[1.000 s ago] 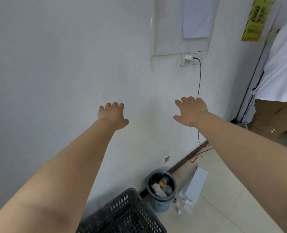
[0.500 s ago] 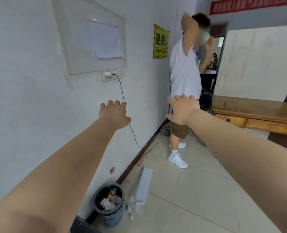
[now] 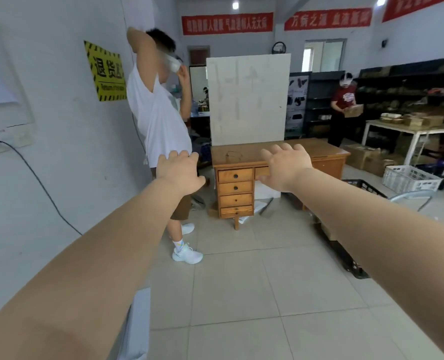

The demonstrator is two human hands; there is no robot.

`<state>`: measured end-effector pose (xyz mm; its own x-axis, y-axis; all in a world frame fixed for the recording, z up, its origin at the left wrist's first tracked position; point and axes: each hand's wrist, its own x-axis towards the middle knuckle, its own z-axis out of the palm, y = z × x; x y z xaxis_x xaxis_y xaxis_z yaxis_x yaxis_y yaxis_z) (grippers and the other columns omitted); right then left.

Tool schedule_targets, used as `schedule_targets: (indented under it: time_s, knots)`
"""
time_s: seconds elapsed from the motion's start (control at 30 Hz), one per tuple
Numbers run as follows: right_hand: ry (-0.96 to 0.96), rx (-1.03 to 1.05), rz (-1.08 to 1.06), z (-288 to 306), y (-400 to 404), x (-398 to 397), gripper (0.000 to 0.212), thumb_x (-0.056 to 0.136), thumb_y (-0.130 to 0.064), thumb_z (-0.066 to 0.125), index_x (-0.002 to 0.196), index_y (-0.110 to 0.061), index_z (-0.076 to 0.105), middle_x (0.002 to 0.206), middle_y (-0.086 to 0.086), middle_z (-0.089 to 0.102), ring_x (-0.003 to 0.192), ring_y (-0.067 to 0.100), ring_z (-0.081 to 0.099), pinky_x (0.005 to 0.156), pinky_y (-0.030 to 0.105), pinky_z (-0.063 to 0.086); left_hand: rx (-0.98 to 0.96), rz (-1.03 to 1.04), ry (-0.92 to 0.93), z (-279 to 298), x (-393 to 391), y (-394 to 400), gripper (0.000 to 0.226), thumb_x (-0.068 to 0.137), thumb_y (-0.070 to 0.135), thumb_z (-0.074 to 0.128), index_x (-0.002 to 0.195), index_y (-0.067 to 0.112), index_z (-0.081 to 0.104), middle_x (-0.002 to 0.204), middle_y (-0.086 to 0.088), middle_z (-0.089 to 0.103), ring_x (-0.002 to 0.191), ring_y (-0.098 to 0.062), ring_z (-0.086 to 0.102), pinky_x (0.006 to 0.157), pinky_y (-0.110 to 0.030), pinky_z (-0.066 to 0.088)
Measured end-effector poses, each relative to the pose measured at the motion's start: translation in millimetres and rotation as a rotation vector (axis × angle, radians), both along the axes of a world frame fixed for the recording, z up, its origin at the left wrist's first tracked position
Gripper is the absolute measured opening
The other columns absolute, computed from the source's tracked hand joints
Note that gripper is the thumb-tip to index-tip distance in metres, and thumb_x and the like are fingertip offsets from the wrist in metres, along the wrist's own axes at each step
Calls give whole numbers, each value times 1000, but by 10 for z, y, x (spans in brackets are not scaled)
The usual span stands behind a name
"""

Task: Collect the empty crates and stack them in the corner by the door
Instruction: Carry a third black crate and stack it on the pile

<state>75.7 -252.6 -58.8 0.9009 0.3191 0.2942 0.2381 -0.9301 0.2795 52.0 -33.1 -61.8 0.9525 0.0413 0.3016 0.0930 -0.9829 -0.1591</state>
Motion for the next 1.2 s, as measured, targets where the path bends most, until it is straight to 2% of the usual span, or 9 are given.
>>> schedule_targets:
  time_s: [0.33, 0.63, 0.93, 1.2]
  knots:
    - [-16, 2, -450, -41, -1334, 228, 66, 95, -57, 39, 149, -18, 29, 148, 7, 39, 137, 30, 34, 111, 46, 27, 27, -460, -3, 179, 1133, -1574, 63, 93, 47, 46, 148, 20, 31, 149, -7, 40, 136, -28, 35, 107, -42, 31]
    - [36, 3, -772, -259, -2580, 54, 69, 94, -57, 43, 149, -19, 27, 150, 7, 38, 138, 28, 33, 113, 47, 24, 71, -744, 7, -64, 1574, -2978, 63, 93, 49, 47, 148, 20, 32, 148, -7, 40, 134, -29, 36, 107, -43, 31]
    - [14, -12, -818, -202, -4017, 374, 64, 94, -56, 41, 144, -18, 32, 141, 7, 43, 133, 28, 37, 111, 45, 27, 71, -825, -37, -71, 1973, -4487, 61, 93, 48, 48, 146, 19, 35, 146, -5, 43, 133, -28, 38, 107, -44, 31]
    - [-21, -4, -773, -83, -5283, 992, 66, 94, -57, 42, 147, -20, 30, 145, 5, 41, 135, 28, 35, 109, 44, 28, 67, -817, -66, 24, 2524, -5770, 61, 93, 48, 47, 145, 19, 35, 145, -6, 44, 133, -28, 37, 108, -46, 28]
